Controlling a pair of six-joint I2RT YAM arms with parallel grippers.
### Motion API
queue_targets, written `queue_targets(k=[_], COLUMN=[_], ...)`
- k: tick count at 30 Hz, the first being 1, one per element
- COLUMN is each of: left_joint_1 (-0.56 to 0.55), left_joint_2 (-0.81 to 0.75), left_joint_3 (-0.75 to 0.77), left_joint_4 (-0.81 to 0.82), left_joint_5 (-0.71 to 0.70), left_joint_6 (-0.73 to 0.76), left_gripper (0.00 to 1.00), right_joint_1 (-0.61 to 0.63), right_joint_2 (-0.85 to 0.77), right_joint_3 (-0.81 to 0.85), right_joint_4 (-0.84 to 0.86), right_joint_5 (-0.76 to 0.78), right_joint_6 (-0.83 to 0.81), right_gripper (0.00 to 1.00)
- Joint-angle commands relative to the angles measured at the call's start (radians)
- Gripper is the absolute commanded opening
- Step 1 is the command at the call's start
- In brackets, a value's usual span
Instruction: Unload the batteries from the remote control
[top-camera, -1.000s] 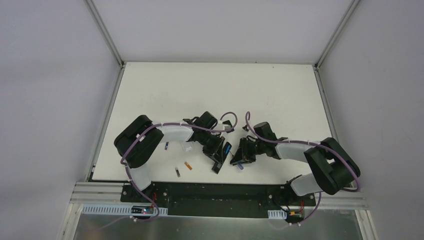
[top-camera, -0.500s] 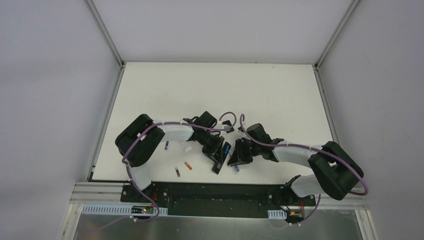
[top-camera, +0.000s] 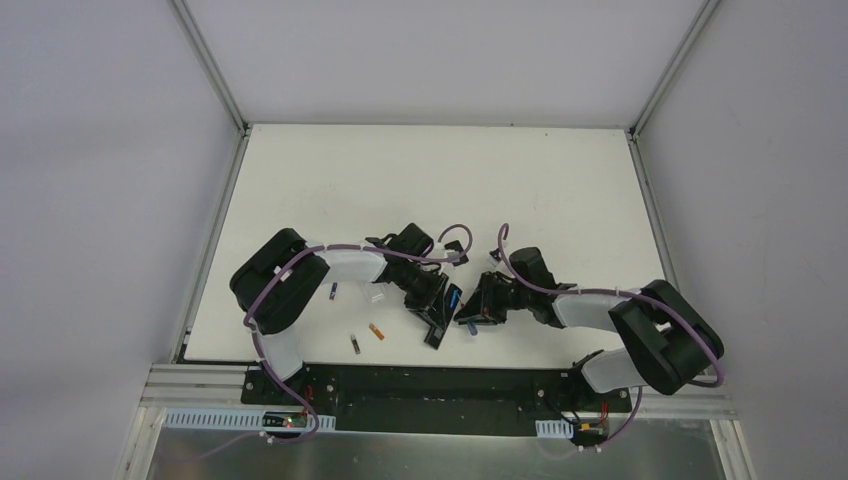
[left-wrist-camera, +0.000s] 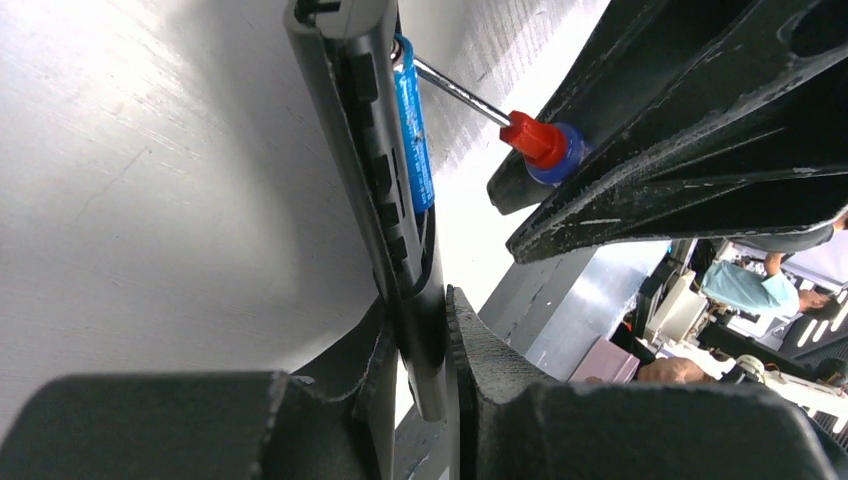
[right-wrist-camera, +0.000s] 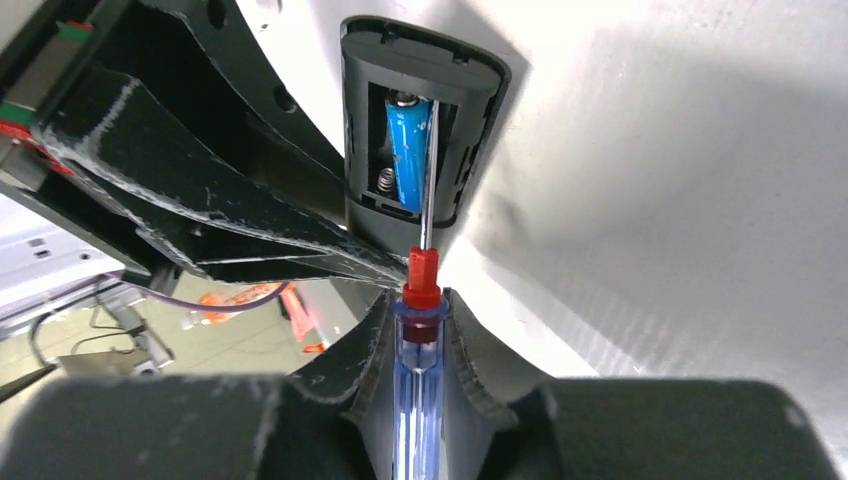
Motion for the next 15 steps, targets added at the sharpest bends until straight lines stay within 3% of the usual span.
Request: queue_targets(k=[1,15], left_joint_1=[-0.056,-0.054], left_joint_2=[0.025,0.03], left_joint_3=[-0.05,-0.051], left_joint_4=[-0.057,-0.055], left_joint_5=[0.005,-0.023], left_joint_6=[0.078,0.07], left_gripper=[0.0,0.0], right_joint_1=[-0.024,-0.054], right_joint_2=[0.006,0.013], right_joint_3=[0.059,0.047], right_joint_4=[0.447,0.494], right_joint_5=[-0.077,-0.183], right_joint_6=[0.098,0.147], right_gripper=[0.0,0.0])
